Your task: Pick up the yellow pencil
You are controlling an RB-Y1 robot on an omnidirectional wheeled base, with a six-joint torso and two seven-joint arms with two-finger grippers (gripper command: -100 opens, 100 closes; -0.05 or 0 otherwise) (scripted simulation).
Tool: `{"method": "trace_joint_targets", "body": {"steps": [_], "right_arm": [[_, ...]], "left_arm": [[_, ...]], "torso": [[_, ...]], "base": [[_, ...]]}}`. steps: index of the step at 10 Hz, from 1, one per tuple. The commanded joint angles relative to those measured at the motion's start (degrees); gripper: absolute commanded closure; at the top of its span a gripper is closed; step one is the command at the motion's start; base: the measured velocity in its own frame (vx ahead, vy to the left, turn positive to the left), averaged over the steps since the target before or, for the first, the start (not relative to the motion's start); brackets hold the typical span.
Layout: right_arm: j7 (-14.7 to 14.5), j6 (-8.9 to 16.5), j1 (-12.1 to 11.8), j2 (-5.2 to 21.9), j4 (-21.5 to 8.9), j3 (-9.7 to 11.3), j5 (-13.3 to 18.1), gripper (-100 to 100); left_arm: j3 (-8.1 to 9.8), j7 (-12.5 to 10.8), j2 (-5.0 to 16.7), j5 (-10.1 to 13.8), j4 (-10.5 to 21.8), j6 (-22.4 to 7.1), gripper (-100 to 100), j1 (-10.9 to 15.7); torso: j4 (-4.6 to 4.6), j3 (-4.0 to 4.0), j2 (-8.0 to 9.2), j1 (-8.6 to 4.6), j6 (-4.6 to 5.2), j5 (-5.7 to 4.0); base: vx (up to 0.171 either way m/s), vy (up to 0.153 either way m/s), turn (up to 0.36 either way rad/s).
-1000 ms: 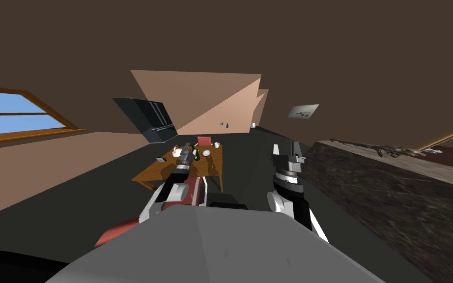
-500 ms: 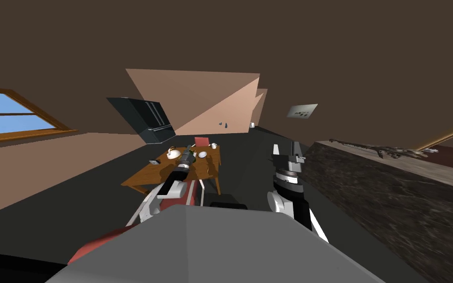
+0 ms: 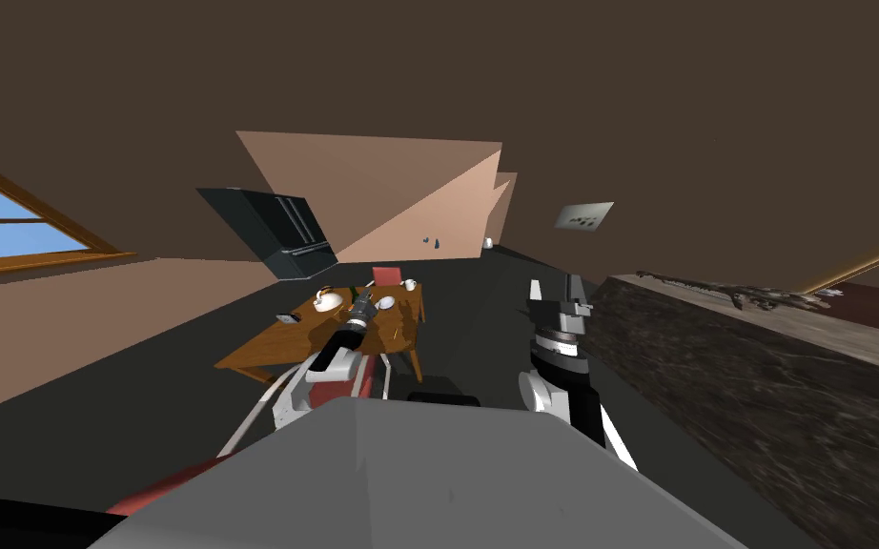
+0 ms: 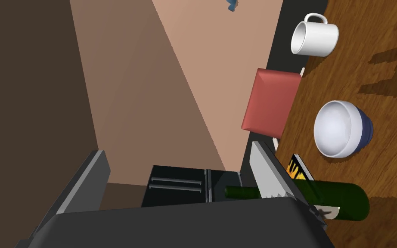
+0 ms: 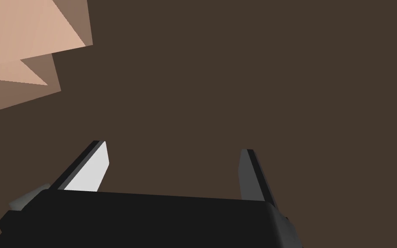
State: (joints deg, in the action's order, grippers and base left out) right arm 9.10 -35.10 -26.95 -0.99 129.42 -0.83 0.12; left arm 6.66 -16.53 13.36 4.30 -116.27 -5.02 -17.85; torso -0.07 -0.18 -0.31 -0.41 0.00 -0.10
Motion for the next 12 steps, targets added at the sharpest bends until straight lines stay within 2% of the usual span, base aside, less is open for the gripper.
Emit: {"method": "trace_joint_targets", "body": {"steps": [1,2,3,4,5,6,7,8,9,10,12], "right_arm": [[0.0,0.0,0.0,0.0,0.0,0.0,0.0,0],[0.0,0.0,0.0,0.0,0.0,0.0,0.0,0],[0.0,0.0,0.0,0.0,0.0,0.0,0.0,0],[0.0,0.0,0.0,0.0,0.0,0.0,0.0,0],[0.0,0.0,0.0,0.0,0.0,0.0,0.0,0],[0.0,0.0,0.0,0.0,0.0,0.0,0.0,0],[0.0,0.0,0.0,0.0,0.0,0.0,0.0,0],[0.0,0.0,0.0,0.0,0.0,0.0,0.0,0],[0.0,0.0,0.0,0.0,0.0,0.0,0.0,0],[0.0,0.0,0.0,0.0,0.0,0.0,0.0,0],[0.0,0.0,0.0,0.0,0.0,0.0,0.0,0]], "left_arm": [[0.36,-0.9,0.2,0.0,0.8,-2.5,-100,0.5],[1.13,-2.6,0.5,0.2,2.4,-4.5,-100,1.2],[1.13,-2.6,0.5,0.2,2.4,-5.8,-100,1.2],[1.93,-4.4,0.8,0.3,4.1,-7.5,-100,1.9],[1.93,-4.4,0.8,0.3,4.1,-9.2,-100,1.9],[2.77,-6.2,0.9,0.4,5.8,-10.8,-100,2.5],[2.77,-6.2,0.9,0.4,5.8,-12.4,-100,2.5],[3.64,-8.1,1.0,0.4,7.6,-14.3,-100,3.1],[3.64,-8.1,1.0,0.4,7.6,-15.9,-100,3.1],[4.53,-10.0,1.0,0.5,9.4,-17.8,-100,3.7],[4.53,-10.0,1.0,0.5,9.4,-19.9,-100,3.7]], "torso": [[0.0,0.0,0.0,0.0,0.0,0.0],[0.0,-0.01,-0.01,0.11,0.0,0.01],[-0.01,-0.02,-0.02,0.09,0.0,0.02],[0.0,0.0,0.01,0.14,-0.01,0.02],[-0.01,-0.02,-0.04,0.2,0.0,0.04],[-0.01,-0.02,-0.02,0.16,0.0,0.03],[-0.02,-0.06,-0.09,0.05,-0.01,0.01],[-0.02,-0.03,-0.04,0.11,0.0,0.01],[-0.01,-0.02,-0.03,0.05,-0.01,0.01],[-0.01,-0.02,-0.01,0.13,-0.01,0.01],[-0.02,-0.04,-0.04,0.2,-0.01,0.03]], "base": [[0.088,-0.078,0.002],[0.088,-0.087,-0.015],[0.078,-0.075,-0.002],[0.098,-0.053,-0.006],[0.091,-0.068,-0.006],[0.116,-0.103,-0.006],[0.091,-0.08,0.009],[0.09,-0.099,-0.007],[0.09,-0.078,0.008],[0.12,-0.075,0.001],[0.065,-0.038,0.004]]}}
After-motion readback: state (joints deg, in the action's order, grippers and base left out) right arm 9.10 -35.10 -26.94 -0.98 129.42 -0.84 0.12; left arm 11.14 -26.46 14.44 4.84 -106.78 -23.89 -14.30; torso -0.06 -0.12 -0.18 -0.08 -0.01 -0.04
